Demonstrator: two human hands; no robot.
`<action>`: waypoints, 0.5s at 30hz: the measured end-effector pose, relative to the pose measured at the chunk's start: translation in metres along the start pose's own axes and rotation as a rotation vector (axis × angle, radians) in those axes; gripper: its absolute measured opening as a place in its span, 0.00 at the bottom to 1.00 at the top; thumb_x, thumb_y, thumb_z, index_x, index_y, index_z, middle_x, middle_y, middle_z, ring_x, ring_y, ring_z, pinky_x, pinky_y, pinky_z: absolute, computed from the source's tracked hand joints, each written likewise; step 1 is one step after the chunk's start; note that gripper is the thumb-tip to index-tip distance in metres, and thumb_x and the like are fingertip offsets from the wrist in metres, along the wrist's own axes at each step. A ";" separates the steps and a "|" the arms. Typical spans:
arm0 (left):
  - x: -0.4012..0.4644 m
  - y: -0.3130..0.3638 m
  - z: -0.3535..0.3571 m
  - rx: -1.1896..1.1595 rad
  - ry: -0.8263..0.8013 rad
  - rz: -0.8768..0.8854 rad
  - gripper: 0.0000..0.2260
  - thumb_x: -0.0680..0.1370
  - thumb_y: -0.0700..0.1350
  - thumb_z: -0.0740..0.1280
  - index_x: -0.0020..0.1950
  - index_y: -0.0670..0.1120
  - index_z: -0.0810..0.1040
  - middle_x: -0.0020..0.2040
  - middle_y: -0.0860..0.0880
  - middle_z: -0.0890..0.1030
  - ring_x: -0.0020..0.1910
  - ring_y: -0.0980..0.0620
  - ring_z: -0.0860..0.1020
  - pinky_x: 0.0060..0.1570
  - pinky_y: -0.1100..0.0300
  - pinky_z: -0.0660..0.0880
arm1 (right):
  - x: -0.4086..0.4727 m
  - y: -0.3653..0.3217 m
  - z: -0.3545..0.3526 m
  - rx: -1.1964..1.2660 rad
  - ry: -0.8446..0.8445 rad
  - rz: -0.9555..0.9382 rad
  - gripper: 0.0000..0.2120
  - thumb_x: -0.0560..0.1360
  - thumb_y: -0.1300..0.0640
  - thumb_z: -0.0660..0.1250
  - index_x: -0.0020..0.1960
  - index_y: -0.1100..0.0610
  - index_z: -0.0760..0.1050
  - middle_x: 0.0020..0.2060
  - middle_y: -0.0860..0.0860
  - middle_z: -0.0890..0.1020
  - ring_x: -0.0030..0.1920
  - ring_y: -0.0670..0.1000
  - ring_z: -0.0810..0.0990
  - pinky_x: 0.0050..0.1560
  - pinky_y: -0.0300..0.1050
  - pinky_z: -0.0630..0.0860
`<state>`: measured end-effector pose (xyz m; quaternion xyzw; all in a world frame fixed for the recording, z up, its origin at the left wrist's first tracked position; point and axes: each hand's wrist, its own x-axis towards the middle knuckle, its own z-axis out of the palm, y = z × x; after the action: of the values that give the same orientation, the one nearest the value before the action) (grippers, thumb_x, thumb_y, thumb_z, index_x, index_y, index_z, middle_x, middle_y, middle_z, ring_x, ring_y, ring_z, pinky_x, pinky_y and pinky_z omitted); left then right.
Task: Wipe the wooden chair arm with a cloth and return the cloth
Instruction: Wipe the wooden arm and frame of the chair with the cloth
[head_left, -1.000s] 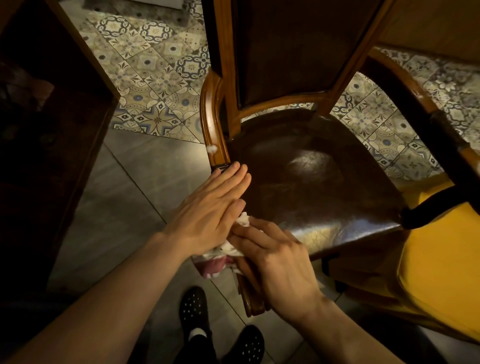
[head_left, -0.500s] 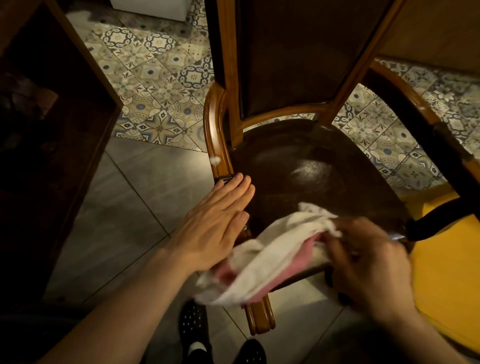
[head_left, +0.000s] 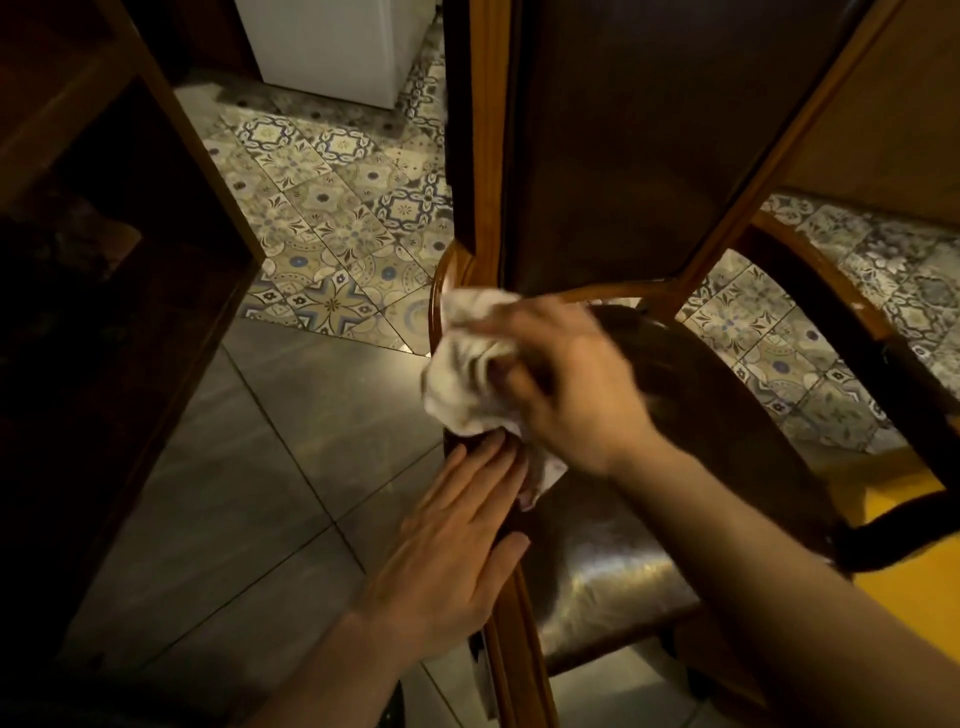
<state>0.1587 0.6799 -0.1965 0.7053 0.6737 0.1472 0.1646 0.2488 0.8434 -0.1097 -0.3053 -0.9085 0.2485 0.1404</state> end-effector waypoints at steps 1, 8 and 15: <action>-0.001 0.001 0.001 -0.024 0.007 -0.018 0.27 0.84 0.60 0.46 0.81 0.50 0.53 0.81 0.51 0.50 0.79 0.57 0.38 0.76 0.60 0.35 | 0.002 -0.003 0.012 -0.026 -0.123 -0.066 0.23 0.76 0.56 0.65 0.70 0.43 0.74 0.65 0.49 0.75 0.63 0.56 0.72 0.57 0.59 0.74; -0.002 -0.006 0.002 -0.025 0.035 -0.009 0.27 0.85 0.59 0.49 0.81 0.51 0.50 0.81 0.53 0.52 0.81 0.56 0.43 0.77 0.58 0.38 | 0.023 0.029 0.016 -0.085 -0.480 -0.308 0.21 0.81 0.47 0.65 0.73 0.37 0.70 0.77 0.43 0.65 0.72 0.50 0.65 0.65 0.58 0.72; 0.003 -0.010 0.009 -0.074 0.049 0.038 0.29 0.83 0.56 0.54 0.82 0.47 0.54 0.83 0.52 0.51 0.81 0.52 0.49 0.78 0.52 0.45 | 0.045 0.047 0.030 -0.252 -0.383 -0.421 0.18 0.82 0.47 0.62 0.71 0.39 0.73 0.73 0.46 0.71 0.69 0.55 0.70 0.57 0.59 0.75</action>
<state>0.1540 0.6825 -0.2091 0.7075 0.6580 0.1926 0.1713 0.2252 0.8931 -0.1553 -0.0730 -0.9853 0.1525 -0.0237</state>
